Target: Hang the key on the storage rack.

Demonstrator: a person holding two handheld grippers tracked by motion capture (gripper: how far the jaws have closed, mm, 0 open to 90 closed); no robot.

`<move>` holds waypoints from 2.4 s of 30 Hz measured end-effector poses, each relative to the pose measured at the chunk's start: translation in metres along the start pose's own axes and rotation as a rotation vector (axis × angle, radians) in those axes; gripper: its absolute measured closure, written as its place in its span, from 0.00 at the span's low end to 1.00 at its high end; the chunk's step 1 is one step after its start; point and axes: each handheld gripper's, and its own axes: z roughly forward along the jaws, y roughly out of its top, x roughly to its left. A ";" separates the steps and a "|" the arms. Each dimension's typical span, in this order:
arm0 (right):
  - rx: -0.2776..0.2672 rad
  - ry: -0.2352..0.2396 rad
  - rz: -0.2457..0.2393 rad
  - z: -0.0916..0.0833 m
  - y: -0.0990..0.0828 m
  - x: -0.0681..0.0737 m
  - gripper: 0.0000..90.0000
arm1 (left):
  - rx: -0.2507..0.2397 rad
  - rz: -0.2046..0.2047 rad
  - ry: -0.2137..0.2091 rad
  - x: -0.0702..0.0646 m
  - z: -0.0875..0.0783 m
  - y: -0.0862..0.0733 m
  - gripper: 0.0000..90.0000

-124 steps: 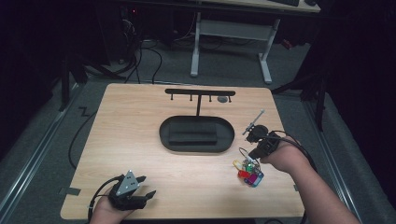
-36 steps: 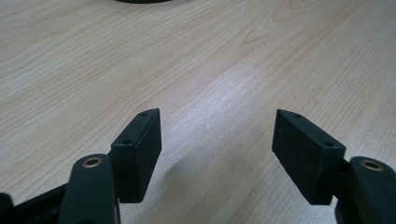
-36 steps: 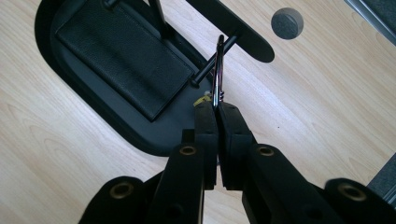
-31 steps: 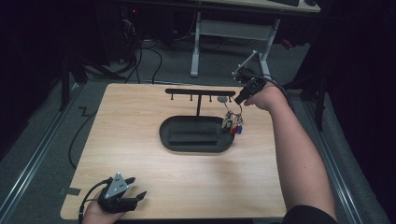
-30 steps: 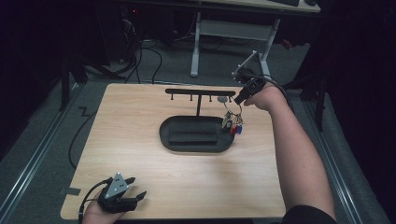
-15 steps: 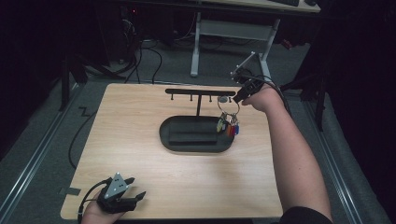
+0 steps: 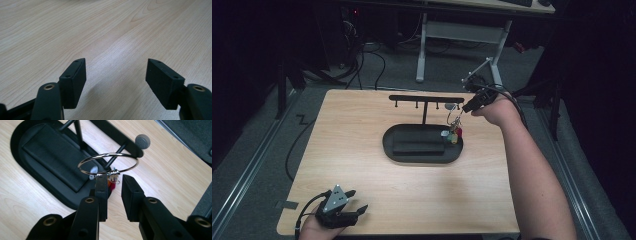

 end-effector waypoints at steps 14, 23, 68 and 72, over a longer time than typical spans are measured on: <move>-0.025 0.000 0.016 -0.012 -0.026 0.013 0.69 | -0.017 -0.005 0.005 0.000 0.000 0.001 0.36; -0.051 -0.007 0.048 -0.009 -0.050 0.016 0.55 | -0.014 0.002 0.001 -0.002 0.000 0.001 0.36; -0.330 0.032 0.123 0.058 -0.198 0.077 0.34 | 0.003 0.014 -0.001 -0.007 0.006 0.001 0.36; -0.353 0.056 0.138 0.073 -0.213 0.086 0.34 | 0.005 0.015 -0.005 -0.007 0.006 0.001 0.36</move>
